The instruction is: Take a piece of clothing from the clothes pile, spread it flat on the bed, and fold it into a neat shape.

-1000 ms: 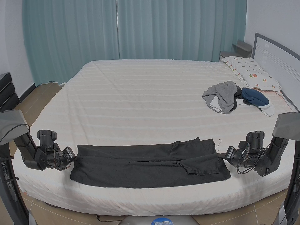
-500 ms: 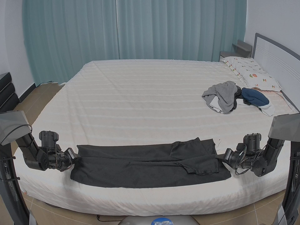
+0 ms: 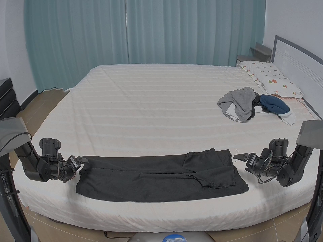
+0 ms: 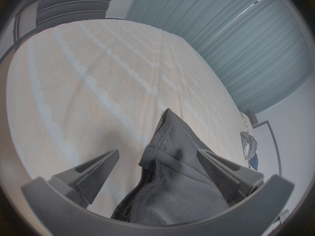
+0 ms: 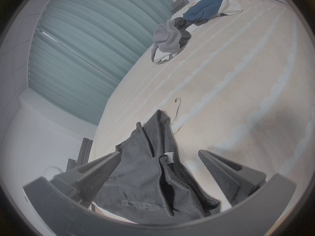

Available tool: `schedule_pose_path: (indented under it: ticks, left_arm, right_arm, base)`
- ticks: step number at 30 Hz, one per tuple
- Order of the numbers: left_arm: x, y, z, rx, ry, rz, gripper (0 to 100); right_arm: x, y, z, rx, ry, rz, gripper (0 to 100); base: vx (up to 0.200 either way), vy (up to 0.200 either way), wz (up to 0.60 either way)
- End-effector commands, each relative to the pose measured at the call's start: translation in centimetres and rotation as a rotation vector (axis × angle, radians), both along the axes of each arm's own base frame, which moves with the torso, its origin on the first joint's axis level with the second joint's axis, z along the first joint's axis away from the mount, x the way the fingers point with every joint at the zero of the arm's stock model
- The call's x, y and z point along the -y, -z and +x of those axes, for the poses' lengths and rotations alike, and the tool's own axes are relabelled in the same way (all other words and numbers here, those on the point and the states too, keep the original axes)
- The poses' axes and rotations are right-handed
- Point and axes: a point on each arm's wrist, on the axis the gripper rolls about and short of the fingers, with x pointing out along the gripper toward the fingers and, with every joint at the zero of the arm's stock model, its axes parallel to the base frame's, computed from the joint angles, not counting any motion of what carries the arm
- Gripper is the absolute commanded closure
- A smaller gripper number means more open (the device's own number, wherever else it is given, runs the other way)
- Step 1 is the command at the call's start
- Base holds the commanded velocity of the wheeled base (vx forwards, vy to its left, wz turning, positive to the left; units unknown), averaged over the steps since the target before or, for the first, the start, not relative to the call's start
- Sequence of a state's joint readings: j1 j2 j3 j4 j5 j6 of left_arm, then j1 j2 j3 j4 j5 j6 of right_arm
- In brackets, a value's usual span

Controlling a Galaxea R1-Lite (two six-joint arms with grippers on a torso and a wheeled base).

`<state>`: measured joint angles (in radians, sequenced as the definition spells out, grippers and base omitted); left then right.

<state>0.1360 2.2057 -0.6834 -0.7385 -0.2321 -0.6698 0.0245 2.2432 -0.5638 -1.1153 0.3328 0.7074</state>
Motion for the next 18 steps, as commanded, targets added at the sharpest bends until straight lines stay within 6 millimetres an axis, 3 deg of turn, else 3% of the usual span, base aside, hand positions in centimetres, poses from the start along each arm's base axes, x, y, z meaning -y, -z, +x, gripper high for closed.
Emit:
schedule_pose_path:
  ticks: [1,7,15,16,18]
  left_arm:
    - [0.3,0.6,2.0,0.025,0.009,0.002,0]
    - [0.0,1.7,4.2,0.043,-0.040,0.010,0]
    - [0.2,2.0,4.9,0.068,-0.048,0.016,0]
    - [0.2,2.0,4.9,0.068,-0.048,0.016,100]
    - [0.2,2.1,4.9,0.083,-0.049,0.018,100]
  right_arm:
    - [-0.2,-0.4,0.0,0.012,-0.005,0.000,0]
    - [-0.2,-0.3,0.1,0.010,-0.006,0.001,0]
    - [-0.4,-0.2,0.0,0.008,-0.010,0.001,0]
    - [-0.4,-0.2,0.0,0.008,-0.010,0.001,0]
    - [-0.4,-0.3,0.0,0.007,-0.010,0.001,0]
  base:
    - [0.000,0.000,0.00]
    - [0.000,0.000,0.00]
    - [0.000,0.000,0.00]
    - [0.000,0.000,0.00]
    - [0.000,0.000,0.00]
